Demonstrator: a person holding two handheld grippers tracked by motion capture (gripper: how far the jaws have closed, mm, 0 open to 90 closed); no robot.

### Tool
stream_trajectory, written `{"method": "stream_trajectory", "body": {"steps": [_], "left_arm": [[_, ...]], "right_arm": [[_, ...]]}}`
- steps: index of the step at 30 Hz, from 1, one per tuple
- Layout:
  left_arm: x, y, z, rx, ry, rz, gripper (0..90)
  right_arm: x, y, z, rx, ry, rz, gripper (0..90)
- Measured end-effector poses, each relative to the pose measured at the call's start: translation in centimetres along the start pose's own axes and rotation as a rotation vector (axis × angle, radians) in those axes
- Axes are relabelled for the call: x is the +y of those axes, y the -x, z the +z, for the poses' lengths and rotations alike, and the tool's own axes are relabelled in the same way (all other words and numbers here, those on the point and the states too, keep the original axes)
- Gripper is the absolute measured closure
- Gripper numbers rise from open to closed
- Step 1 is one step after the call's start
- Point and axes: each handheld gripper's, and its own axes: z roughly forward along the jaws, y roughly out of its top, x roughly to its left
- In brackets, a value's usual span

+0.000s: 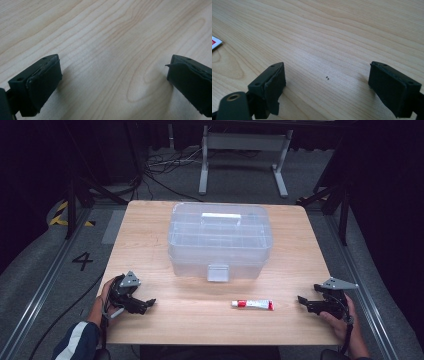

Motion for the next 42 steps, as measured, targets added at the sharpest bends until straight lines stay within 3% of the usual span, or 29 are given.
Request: {"method": "stream_trajectory", "body": {"steps": [16, 20, 26, 33, 36, 42], "left_arm": [[-0.2, -0.1, -0.1, -0.032, 0.0, 0.041, 0.4], [-0.3, 0.0, -0.2, -0.026, -0.002, 0.033, 0.5], [-0.2, 0.0, -0.2, -0.029, -0.002, 0.039, 0.4], [-0.3, 0.0, -0.2, -0.028, -0.002, 0.039, 0.4], [-0.3, 0.0, -0.2, -0.028, -0.002, 0.039, 0.4], [-0.2, 0.0, -0.2, -0.031, -0.003, 0.04, 0.4]], "right_arm": [[0.4, 0.1, 0.3, -0.008, -0.008, 0.0, 13.8], [1.2, 0.5, 0.4, 0.016, -0.069, -0.023, 15.4], [1.9, 1.1, 1.1, 0.043, -0.09, -0.052, 12.1], [2.5, 1.3, 1.1, 0.096, -0.041, -0.063, 21.6], [3.3, 1.5, 0.6, 0.103, 0.017, -0.053, 22.1], [4.6, 1.5, 0.2, 0.119, 0.081, -0.051, 26.8]]}}
